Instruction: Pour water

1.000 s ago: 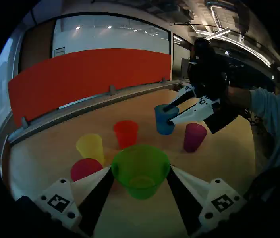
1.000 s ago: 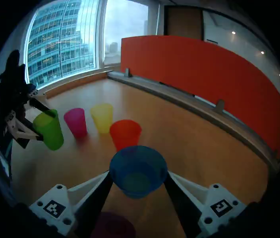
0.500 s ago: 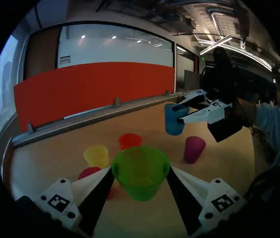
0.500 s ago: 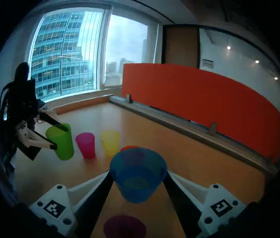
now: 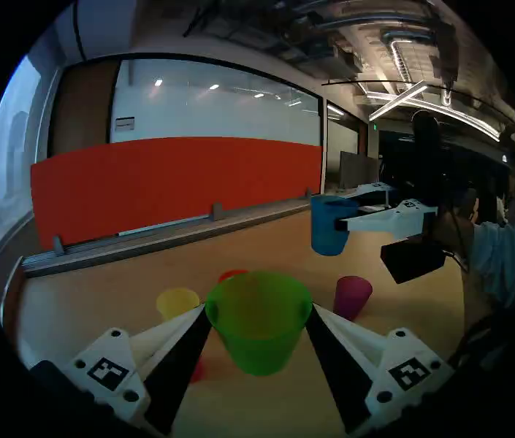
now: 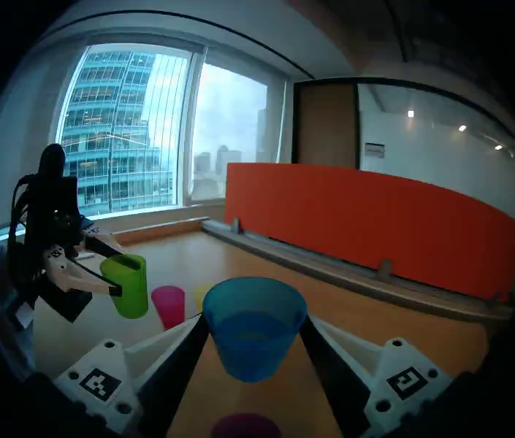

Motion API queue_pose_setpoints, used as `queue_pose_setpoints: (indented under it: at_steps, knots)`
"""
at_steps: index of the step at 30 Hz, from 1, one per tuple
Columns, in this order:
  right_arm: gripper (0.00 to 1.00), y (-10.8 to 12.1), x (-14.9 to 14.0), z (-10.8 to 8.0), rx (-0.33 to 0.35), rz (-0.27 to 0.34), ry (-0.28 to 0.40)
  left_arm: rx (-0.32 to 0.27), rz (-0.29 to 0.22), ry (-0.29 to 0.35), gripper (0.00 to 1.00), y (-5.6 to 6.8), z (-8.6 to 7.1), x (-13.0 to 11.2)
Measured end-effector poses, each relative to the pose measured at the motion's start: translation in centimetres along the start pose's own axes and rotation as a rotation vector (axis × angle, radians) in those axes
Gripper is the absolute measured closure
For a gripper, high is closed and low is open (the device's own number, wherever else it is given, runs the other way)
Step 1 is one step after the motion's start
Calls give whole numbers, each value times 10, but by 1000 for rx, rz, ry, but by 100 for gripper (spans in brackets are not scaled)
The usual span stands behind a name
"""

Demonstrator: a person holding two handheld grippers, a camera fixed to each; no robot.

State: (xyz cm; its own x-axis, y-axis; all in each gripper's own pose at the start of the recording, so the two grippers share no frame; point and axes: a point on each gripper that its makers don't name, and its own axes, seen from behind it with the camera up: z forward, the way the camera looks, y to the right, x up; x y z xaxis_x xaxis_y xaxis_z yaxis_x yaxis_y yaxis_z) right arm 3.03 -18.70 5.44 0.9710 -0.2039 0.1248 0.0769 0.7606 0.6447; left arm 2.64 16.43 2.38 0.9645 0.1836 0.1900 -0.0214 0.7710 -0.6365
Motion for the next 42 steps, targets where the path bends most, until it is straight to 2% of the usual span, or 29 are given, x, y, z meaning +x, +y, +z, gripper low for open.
queue_pose_setpoints:
  at_steps: [12,27,33,42]
  knots:
    - [9,-6,16,-5,-4,3,50,-10,23,46,12,6,-1,17]
    - [9,-14,34,-14,-1,-29,79,-31,61,92,12,21,-2,34]
    - [9,-19,43,-18,2,-63,88,-54,61,113,12,30,-3,40]
    - [9,-27,58,-27,5,-158,99,-74,69,133,12,40,-5,43]
